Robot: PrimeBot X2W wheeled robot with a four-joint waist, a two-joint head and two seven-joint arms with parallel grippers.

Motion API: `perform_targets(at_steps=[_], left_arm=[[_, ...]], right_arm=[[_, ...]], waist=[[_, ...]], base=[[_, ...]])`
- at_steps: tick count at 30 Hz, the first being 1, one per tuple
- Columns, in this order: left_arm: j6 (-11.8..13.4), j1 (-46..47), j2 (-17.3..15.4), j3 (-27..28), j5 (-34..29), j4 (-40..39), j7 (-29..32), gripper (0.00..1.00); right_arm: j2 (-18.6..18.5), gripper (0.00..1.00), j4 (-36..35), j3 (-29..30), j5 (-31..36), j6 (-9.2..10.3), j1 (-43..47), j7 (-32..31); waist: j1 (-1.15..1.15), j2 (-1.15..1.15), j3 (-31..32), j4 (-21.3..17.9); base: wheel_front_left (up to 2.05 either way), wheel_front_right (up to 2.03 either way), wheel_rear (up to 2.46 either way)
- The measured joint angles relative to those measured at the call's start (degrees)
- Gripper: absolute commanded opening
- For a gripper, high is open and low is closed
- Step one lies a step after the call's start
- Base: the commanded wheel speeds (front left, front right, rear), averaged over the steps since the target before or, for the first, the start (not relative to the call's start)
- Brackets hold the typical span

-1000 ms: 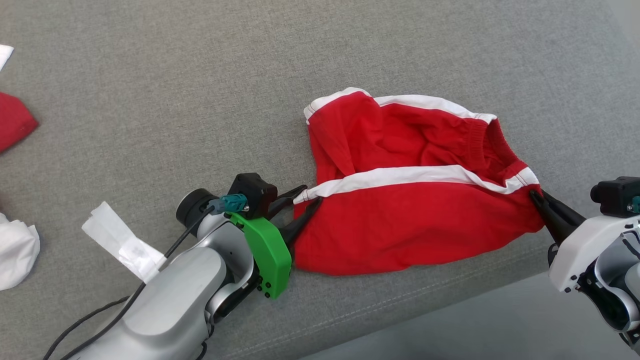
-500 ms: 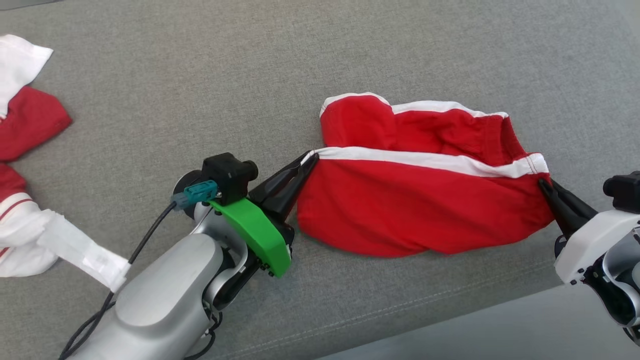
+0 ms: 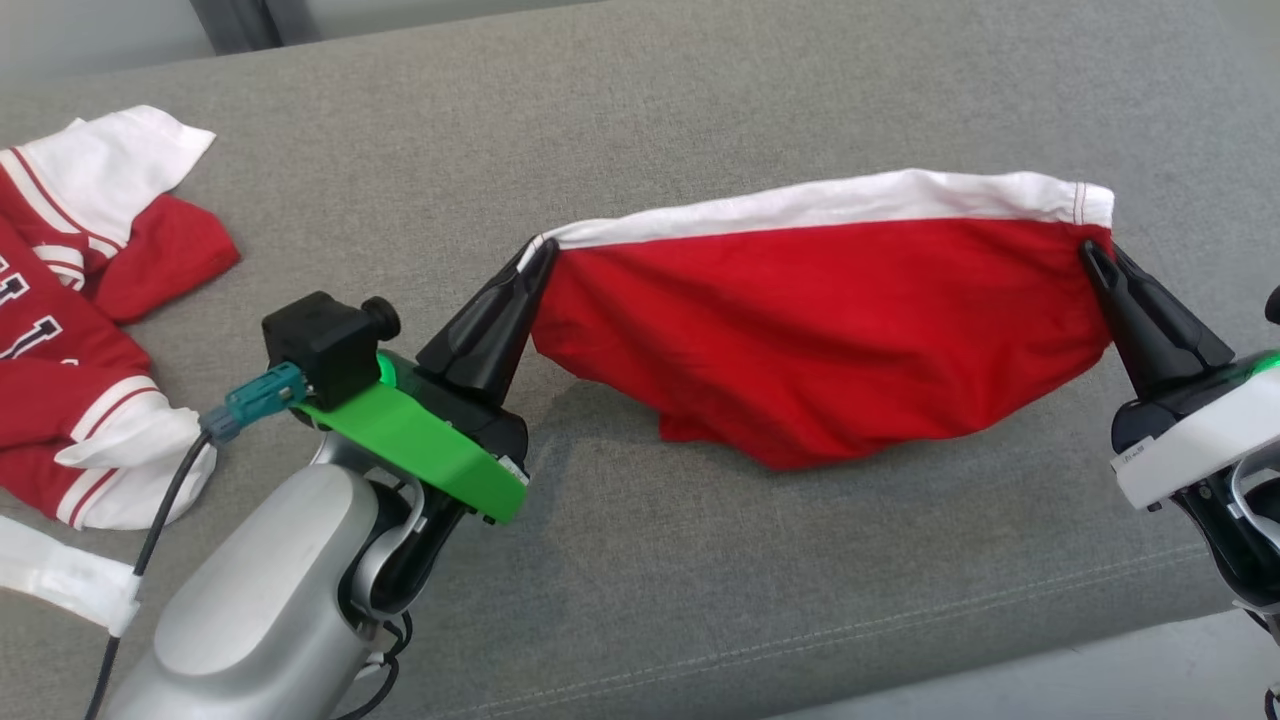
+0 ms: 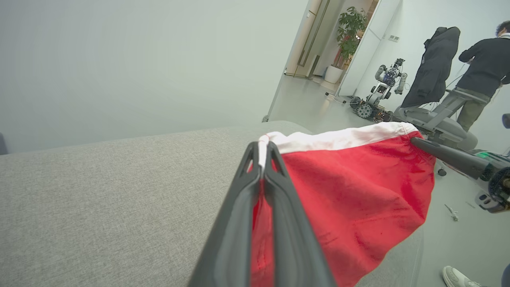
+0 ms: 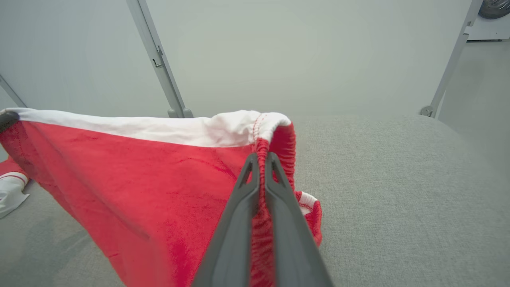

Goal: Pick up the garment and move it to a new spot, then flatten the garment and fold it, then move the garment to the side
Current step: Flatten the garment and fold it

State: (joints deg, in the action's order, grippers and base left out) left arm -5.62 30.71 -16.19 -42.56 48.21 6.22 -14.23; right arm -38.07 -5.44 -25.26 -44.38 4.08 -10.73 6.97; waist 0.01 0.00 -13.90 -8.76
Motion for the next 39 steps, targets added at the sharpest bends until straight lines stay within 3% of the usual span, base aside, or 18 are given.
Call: perform_targets(at_steps=[9,17,27,34,39], left_arm=[[4.45,-3.95,-2.88,6.01,-0.56,-10.94,-0.03,0.0],[10.59,-6.67,-8.88,14.12,-4.1,-23.7,-0.27,0.0],[12.36,-10.12,-16.29,23.77,-3.59,-40.78,2.76,0.0],[12.7,-10.2,-18.03,28.05,-0.29,-44.12,8.16,0.0],[12.7,-6.95,-18.8,28.81,4.69,-39.72,13.33,0.0]], right_arm=[[-0.02,0.0,-13.47,2.03,-2.27,-0.56,0.26,2.0],[-0.45,0.0,-26.37,5.7,-6.5,-0.63,2.71,3.7],[-2.2,0.0,-41.25,9.55,-13.41,-0.54,5.12,3.11],[-2.58,0.0,-42.16,10.43,-18.84,-0.19,5.31,0.56],[-2.05,0.0,-34.38,11.09,-23.48,0.62,-0.08,-3.21]], waist=[[0.0,0.0,4.08,1.94],[0.0,0.0,7.07,3.63],[-0.01,0.0,8.59,5.25],[-0.01,0.0,5.95,5.68],[-0.01,0.0,2.07,6.51]], base=[[0.0,0.0,0.0],[0.0,0.0,0.0],[0.0,0.0,0.0],[0.0,0.0,0.0],[0.0,0.0,0.0]])
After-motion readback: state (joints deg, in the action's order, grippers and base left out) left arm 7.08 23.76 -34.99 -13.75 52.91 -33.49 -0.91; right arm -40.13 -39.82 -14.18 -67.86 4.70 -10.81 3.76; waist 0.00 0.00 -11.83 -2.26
